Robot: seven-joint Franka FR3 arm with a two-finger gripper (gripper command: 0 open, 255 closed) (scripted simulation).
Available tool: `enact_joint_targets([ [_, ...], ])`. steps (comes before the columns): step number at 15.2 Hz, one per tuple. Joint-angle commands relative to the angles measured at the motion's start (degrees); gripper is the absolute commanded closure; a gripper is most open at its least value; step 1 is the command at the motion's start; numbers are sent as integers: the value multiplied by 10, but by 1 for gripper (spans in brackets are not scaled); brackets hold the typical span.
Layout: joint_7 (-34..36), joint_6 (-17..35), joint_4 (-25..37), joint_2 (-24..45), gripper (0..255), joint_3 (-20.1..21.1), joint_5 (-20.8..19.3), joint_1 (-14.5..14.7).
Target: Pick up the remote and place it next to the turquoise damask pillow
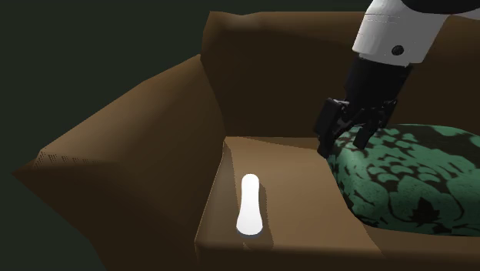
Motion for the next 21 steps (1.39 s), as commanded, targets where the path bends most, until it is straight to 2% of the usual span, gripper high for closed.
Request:
enact_joint_targets([
  [1, 0, 0, 0, 0, 0, 0, 0, 0],
  [7, 95, 104, -29, 79, 0, 60, 19, -4],
  [12, 177, 187, -28, 168, 0, 106, 21, -11],
  [17, 264, 261, -3, 275, 0, 145, 5, -21],
  [21, 340, 309, 32, 368, 0, 169, -25, -29],
])
